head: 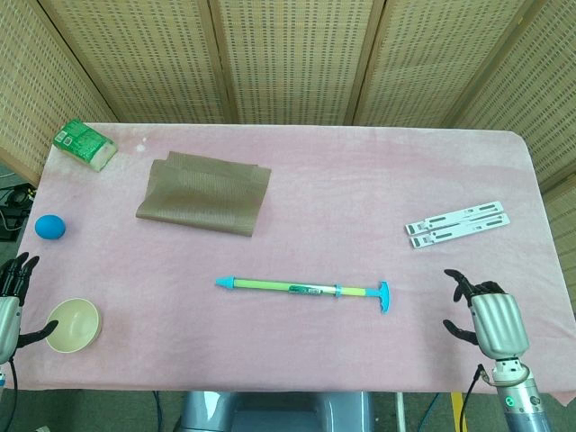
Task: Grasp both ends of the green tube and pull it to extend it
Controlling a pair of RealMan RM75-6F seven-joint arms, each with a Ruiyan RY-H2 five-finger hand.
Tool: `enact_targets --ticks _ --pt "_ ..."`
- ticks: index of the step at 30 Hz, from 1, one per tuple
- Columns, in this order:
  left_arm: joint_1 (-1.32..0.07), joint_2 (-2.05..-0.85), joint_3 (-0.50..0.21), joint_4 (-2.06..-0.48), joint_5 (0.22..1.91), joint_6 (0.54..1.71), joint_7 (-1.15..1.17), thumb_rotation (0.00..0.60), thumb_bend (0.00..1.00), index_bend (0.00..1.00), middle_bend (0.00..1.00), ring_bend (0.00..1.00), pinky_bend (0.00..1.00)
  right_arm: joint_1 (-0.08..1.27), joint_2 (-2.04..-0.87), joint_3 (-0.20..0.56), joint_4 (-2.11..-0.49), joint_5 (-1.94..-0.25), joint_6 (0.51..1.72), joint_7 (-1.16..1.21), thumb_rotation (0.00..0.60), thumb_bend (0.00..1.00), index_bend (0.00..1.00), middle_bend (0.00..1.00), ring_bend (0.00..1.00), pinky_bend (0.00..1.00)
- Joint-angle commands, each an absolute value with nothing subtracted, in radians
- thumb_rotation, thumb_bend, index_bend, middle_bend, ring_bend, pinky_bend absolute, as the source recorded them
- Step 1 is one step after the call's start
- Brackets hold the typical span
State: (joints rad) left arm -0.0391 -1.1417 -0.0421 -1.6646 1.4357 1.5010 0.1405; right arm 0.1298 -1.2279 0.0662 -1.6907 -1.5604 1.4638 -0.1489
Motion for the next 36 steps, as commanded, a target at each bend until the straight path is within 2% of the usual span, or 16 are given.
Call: enact_targets --ticks 1,6,13,24,36 --pt "-0.039 -1.141 -0.043 -1.665 1.437 1.503 0.138 0.6 0.09 0.0 0.0 0.0 0.0 0.176 -1.248 0.094 -1.734 -1.55 1.415 -0.216 0.6 0.13 0.42 0.96 0.94 0.66" --pt "-0.035 -1.133 -0.046 -1.67 1.439 1.513 0.12 0.6 0.09 0.0 0.0 0.0 0.0 0.233 -1.298 0.118 -1.78 -1.475 1.317 -0.303 0.6 0.24 0.49 1.0 1.0 0.74" --pt "-0.03 -1.12 -0.049 -1.672 1.438 1.518 0.092 0.6 0.09 0.0 0.0 0.0 0.0 0.3 -1.403 0.138 -1.77 -1.326 1.198 -0.417 0.6 0.37 0.49 1.0 1.0 0.75" --pt "-0.037 -1.12 -0.049 -1.666 1.43 1.499 0.082 0.6 0.09 0.0 0.0 0.0 0.0 0.36 -1.53 0.155 -1.698 -1.198 1.138 -0.512 0.6 0.46 0.49 1.0 1.0 0.75" --pt "-0.039 -1.121 -0.051 -1.664 1.421 1.491 0.082 0.6 0.09 0.0 0.0 0.0 0.0 0.4 -1.601 0.17 -1.608 -1.114 1.112 -0.528 0.6 0.46 0.44 1.0 1.0 0.75"
